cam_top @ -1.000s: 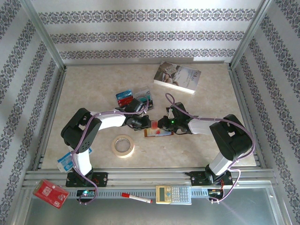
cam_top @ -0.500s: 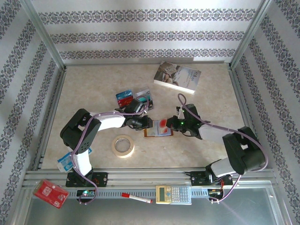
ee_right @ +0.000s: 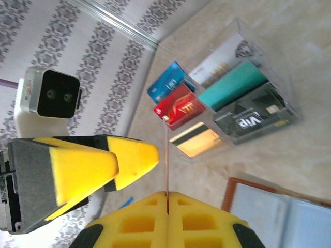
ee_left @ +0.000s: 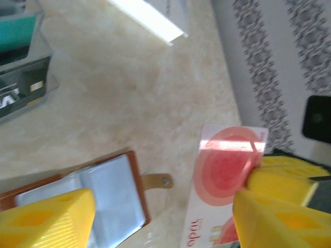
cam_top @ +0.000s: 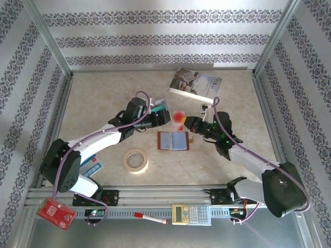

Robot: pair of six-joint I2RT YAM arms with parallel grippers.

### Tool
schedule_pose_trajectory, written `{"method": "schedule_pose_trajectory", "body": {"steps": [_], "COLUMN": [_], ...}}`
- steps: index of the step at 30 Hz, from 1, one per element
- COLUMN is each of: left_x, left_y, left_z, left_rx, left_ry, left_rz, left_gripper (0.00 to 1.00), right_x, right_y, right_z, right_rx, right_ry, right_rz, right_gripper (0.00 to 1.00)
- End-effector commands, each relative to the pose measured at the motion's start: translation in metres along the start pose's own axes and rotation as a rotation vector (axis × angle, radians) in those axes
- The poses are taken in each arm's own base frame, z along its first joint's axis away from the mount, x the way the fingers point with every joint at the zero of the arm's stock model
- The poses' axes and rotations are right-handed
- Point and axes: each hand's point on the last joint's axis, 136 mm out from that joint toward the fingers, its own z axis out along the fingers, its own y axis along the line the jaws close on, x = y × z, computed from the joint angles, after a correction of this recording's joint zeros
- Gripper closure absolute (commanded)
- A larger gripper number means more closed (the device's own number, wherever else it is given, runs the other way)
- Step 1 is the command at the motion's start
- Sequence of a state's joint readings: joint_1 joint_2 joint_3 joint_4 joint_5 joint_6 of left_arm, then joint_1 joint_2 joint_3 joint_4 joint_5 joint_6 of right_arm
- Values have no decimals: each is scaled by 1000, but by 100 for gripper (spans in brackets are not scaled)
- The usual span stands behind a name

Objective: Take the credit cards out of the card holder

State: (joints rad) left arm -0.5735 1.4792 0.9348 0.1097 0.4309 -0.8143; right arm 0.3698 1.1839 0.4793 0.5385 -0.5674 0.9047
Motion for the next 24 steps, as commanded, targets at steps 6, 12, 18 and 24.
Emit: {"method": "schedule_pose_trajectory", "body": {"steps": [6, 12, 18, 24], "left_x": [-10, -11, -15, -21], "left_y": [-31, -47, -67, -67], "left_z": [2, -1, -13, -21], "left_rx": [248, 322, 436, 450], "left_ry": [-13, 8, -15, -44], "left_rz": [-106, -89, -61, -63], "left_gripper": [25, 37, 51, 64], "right_x": [-27, -31, -34, -33], "right_y": [52, 56, 52, 41], "right_z": [-2, -1, 1, 4], "right_rx": [-234, -277, -271, -247], "right_ry": [-70, -76, -80, -74], "right_rz": [53, 91, 112, 139], "right_gripper": [100, 100, 100, 100]}}
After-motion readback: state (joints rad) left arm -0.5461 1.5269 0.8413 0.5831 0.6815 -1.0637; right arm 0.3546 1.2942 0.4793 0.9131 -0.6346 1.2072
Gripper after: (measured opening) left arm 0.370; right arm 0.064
